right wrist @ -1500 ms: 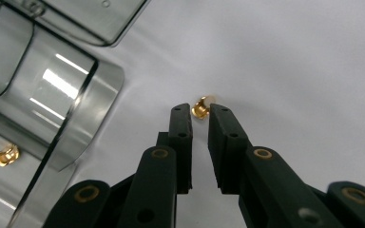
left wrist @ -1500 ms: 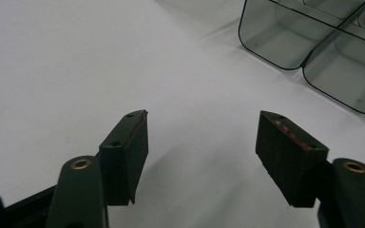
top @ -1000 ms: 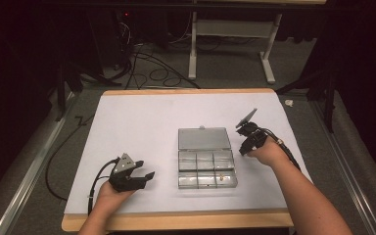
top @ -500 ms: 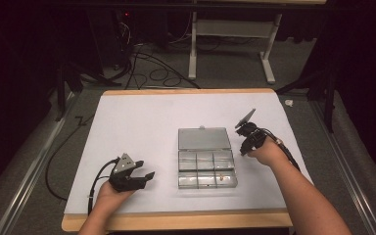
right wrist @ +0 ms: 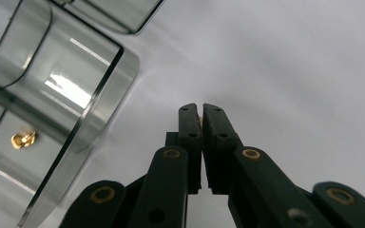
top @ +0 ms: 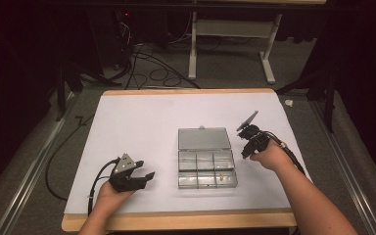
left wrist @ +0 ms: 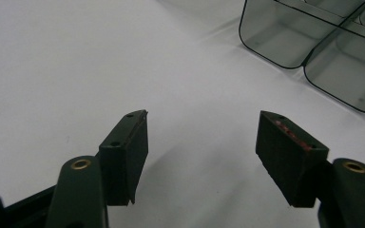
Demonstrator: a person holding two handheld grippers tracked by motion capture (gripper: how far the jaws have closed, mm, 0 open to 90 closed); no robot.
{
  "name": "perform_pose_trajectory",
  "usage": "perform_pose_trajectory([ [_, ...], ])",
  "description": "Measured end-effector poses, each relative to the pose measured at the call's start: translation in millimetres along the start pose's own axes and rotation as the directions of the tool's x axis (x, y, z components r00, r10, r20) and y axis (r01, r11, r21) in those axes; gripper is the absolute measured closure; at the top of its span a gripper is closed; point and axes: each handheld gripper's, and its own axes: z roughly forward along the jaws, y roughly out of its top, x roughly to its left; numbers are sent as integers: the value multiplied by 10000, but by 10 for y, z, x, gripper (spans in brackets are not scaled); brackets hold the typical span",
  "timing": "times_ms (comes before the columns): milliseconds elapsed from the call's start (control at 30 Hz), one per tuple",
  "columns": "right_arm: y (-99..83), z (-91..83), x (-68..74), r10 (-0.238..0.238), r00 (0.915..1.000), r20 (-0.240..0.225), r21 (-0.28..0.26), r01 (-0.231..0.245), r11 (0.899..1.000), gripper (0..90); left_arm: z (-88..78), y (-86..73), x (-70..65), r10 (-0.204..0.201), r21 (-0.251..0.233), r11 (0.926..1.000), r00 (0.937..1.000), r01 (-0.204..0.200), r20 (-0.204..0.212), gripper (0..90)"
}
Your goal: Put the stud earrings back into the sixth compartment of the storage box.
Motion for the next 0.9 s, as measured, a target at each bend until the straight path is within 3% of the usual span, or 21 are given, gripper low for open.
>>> perform_pose_trajectory([
  [667, -300, -55, 225, -524, 9982, -288, -35, 523, 9986, 882, -6, -5, -13, 56, -91, 9999, 10000, -57, -77, 359],
  [900, -347, -231, 364, -823, 9963, -261, -96, 821, 9966, 882, -8, -5, -9, 39, -104, 9999, 10000, -40, -74, 359],
])
